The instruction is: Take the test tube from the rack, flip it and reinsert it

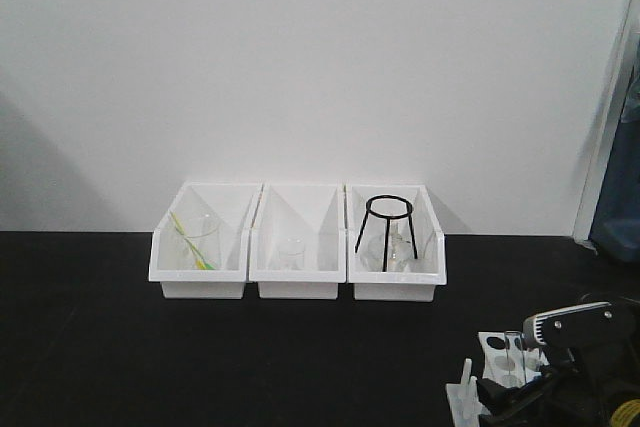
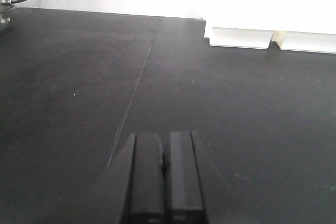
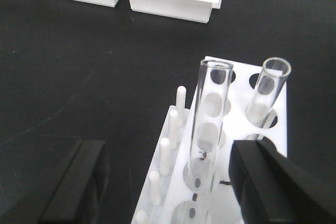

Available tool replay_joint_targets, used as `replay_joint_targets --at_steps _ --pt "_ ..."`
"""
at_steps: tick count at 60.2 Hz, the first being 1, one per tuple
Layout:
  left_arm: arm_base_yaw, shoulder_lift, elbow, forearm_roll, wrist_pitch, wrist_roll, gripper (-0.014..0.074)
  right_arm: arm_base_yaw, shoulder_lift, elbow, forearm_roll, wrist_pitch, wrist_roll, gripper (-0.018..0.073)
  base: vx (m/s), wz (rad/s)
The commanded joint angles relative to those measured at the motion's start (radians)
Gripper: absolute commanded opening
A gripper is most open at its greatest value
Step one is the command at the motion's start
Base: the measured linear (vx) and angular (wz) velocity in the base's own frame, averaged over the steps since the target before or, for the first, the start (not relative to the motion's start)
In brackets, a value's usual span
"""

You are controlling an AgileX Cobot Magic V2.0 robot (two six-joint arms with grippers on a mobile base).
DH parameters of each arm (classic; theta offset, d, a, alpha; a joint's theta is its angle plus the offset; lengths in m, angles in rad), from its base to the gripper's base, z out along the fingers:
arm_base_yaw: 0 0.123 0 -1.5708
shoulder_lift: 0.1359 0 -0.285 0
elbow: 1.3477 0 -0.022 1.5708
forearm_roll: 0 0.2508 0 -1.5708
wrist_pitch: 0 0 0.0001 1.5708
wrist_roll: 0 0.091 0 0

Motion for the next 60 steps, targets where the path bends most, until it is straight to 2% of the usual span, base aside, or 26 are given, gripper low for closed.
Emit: replay_joint_targets --at_steps 1,10,17,23,26,30,33,40,60 --pt "-0.007 -0.013 0.001 -0.004 -0.087 0.000 -0.0006 -0.001 -0.020 -0.035 0.030 -0.093 -0.016 0.0529 0.00 0.00" --pt "-0.007 -0.013 0.001 -0.004 -0.087 0.000 -0.0006 -0.001 -0.024 -0.035 0.092 -0.112 -0.096 0.0530 0.00 0.00" --pt "-0.007 -0.013 0.001 -0.004 -0.087 0.000 -0.0006 -0.001 -0.017 -0.035 0.192 -0.140 -0.196 0.0530 0.00 0.00" --pt "-0.007 -0.013 0.001 -0.004 -0.087 0.000 -0.0006 -0.001 -0.004 -0.035 0.327 -0.184 -0.334 0.0530 0.00 0.00" --pt "-0.007 -0.013 0.001 -0.004 -0.087 0.000 -0.0006 -0.001 0.007 -0.035 0.428 -0.214 -0.423 0.0530 0.00 0.00" --pt "-0.007 -0.013 0.001 -0.004 -0.087 0.000 -0.0006 -0.001 0.013 -0.034 0.561 -0.227 -0.489 0.0530 0.00 0.00" --pt "-0.007 -0.013 0.001 -0.004 -0.087 0.000 -0.0006 -0.001 0.014 -0.033 0.624 -0.227 -0.525 0.0530 0.00 0.00" --pt "-0.007 -0.013 0.001 -0.004 -0.087 0.000 -0.0006 0.001 0.028 -0.032 0.638 -0.239 -0.590 0.0530 0.00 0.00" --pt "-0.007 -0.013 0.001 -0.004 -0.087 0.000 -0.0006 0.001 0.131 -0.034 0.613 -0.302 -0.581 0.0529 0.00 0.00"
